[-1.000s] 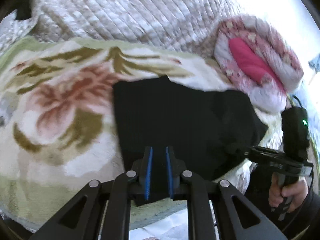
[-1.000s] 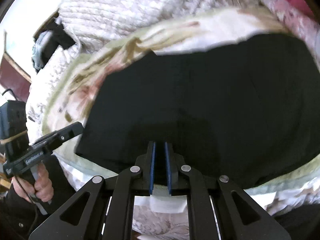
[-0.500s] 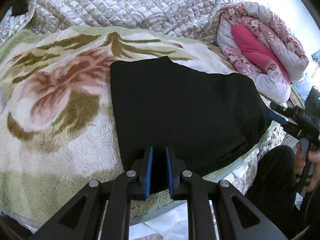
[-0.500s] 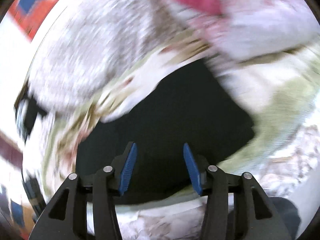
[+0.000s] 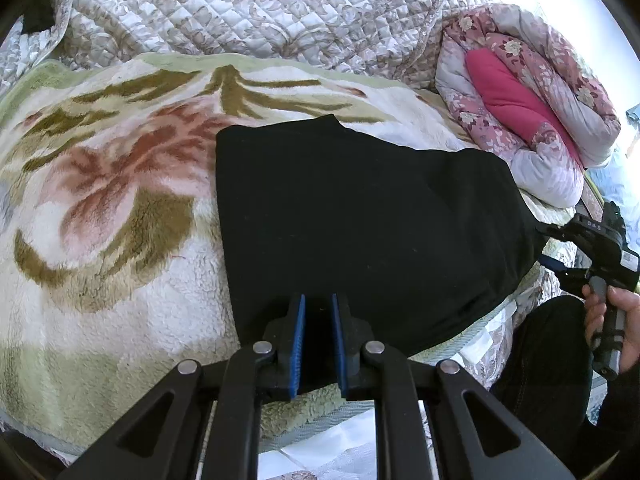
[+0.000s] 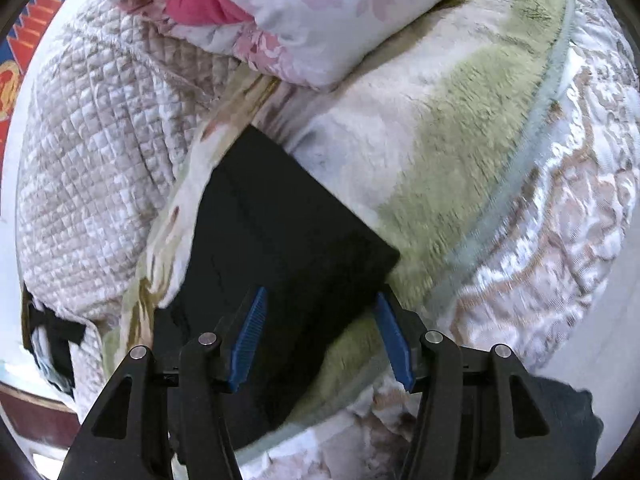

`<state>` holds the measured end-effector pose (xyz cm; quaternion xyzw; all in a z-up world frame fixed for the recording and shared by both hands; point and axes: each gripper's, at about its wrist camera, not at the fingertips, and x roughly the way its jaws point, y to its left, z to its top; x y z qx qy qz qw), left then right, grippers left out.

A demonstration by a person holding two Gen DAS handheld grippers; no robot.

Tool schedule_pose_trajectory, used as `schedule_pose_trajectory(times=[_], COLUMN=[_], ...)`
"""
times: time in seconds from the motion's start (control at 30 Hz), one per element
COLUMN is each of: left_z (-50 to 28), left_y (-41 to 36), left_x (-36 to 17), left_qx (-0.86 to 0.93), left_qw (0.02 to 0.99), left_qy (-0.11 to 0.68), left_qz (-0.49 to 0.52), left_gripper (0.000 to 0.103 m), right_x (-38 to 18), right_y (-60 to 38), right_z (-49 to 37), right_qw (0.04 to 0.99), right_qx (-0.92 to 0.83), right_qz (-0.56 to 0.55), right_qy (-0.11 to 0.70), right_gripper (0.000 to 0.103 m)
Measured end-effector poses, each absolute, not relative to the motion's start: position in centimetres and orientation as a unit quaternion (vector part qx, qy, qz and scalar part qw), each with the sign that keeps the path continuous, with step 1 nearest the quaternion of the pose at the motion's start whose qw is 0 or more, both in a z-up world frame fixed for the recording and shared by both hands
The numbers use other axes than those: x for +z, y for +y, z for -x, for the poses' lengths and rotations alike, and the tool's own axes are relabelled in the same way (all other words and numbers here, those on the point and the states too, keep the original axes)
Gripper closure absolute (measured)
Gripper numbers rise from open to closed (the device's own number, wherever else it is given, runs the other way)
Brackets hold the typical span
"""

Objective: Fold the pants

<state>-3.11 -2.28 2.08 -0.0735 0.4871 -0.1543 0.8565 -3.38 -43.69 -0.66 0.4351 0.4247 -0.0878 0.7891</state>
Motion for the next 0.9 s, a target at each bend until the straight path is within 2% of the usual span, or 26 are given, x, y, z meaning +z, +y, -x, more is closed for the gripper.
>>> schedule_pose_trajectory(times=[0.2,0.37,0.43,0.47,0.57,0.9], left_z=[3.0,2.9,2.9,2.9,2.9,2.9], left_y=[-2.1,-2.1,-2.1,-2.1,-2.1,-0.5], left_x=[2.0,1.9,1.9,1.9,2.0,2.5], left_qx=[-0.153,-0.153,-0.153,-0.152,-0.151,-0.137], left_qw=[0.856,0.856,0.856,0.856,0.856,0.863], left_qy=[0.488,0.488,0.489,0.489,0.488,0.476], left_qz=[0.074,0.075,0.075,0.076,0.077,0.096], left_gripper=[0.087,0.087,0.087,0.087,0.087,0.083], right_x=[0.6,-0.2,-0.7,-0.8,-0.3,6.9], right_y=[-43.7,-43.7,-43.6,-43.6,-43.4,-38.4], right_z=[4.4,3.3,2.7,2.4,1.5,0.2], right_qw=[0.810,0.805,0.803,0.803,0.812,0.875], right_qx=[-0.074,-0.076,-0.078,-0.080,-0.076,0.019], right_qz=[-0.453,-0.446,-0.444,-0.440,-0.422,-0.324], right_qy=[0.366,0.383,0.390,0.393,0.396,0.359], right_gripper=[0.044,0.046,0.050,0.055,0.077,0.080])
